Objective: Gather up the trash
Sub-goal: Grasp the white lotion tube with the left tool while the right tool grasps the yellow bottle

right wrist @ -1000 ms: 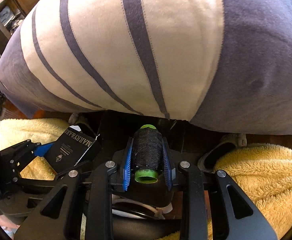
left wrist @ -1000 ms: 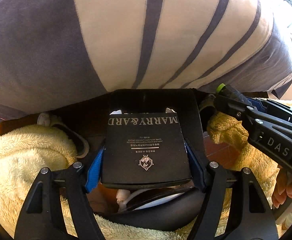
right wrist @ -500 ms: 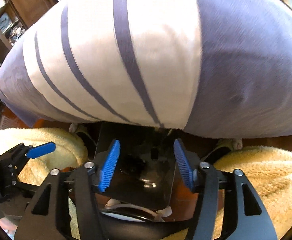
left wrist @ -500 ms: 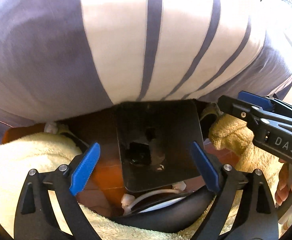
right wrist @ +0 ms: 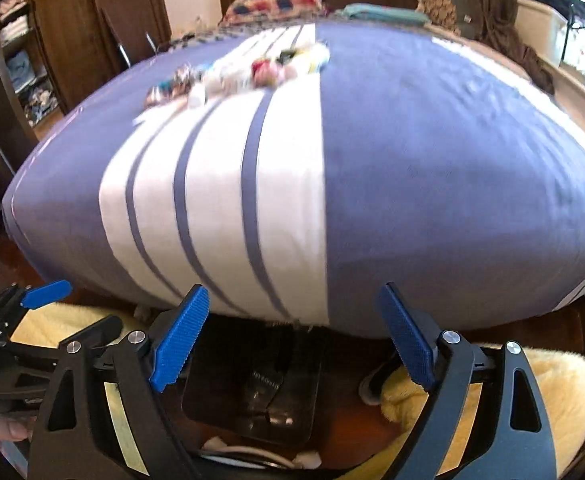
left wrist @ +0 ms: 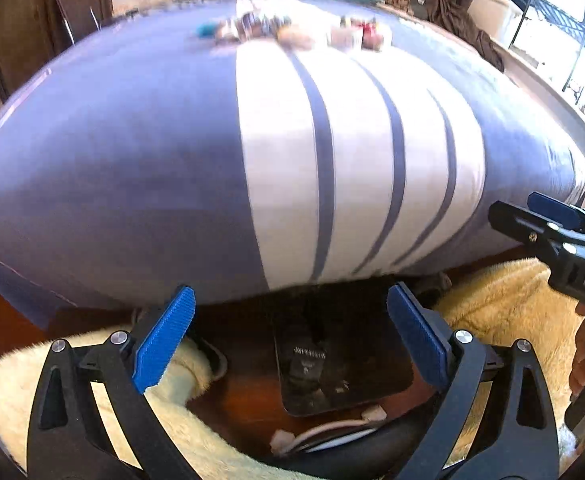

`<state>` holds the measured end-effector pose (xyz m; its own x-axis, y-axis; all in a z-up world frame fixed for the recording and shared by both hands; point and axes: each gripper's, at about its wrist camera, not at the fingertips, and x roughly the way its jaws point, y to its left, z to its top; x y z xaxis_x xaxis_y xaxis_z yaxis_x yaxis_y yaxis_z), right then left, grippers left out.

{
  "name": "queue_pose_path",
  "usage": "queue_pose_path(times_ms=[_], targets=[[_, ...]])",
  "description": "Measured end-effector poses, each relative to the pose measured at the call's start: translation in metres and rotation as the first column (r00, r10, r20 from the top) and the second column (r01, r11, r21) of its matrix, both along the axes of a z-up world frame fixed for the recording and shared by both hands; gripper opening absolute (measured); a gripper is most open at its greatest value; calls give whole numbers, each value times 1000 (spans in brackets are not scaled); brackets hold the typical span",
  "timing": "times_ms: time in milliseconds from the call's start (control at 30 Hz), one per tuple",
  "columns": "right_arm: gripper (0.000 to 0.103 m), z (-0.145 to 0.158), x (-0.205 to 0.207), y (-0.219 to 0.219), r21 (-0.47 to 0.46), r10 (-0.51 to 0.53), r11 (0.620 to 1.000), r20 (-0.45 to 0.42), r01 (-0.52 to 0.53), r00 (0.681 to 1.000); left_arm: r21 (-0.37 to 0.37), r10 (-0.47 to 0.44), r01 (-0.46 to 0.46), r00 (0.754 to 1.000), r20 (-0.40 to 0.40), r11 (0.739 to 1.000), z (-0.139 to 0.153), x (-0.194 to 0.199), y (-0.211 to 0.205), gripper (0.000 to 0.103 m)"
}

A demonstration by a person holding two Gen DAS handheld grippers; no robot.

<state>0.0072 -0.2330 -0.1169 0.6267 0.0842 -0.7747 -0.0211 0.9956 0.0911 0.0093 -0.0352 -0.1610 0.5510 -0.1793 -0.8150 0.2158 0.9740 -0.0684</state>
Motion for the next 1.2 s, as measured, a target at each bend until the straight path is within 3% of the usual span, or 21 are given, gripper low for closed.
queue_pose_path(times_ms=[200, 467, 700, 1033, 1167, 1200], targets=[[93, 30, 16, -7, -25, -24, 999, 81, 26, 996, 12, 17, -18, 997, 76, 1000, 32, 17, 8, 93], [94, 41, 61, -13, -22, -37, 999, 109, 40, 993, 11, 54, -56, 991, 123, 998, 57, 63, 18, 93], [94, 34, 105, -8, -32, -41, 999, 93, 44, 995, 8, 69, -70, 993, 95, 998, 52, 101, 22, 93], [93, 37, 176, -12, -35, -82, 996, 103, 86, 991, -26, 11, -9, 996, 86, 1000, 51, 147, -13, 93], [82, 37, 203, -17, -31, -115, 992, 106, 119, 988, -42, -3, 7, 995, 99, 999, 55, 169, -31, 92], [78, 37, 209, -18, -26, -118, 992, 103, 122, 988, -40, -3, 7, 995, 100, 999, 55, 173, -34, 87]])
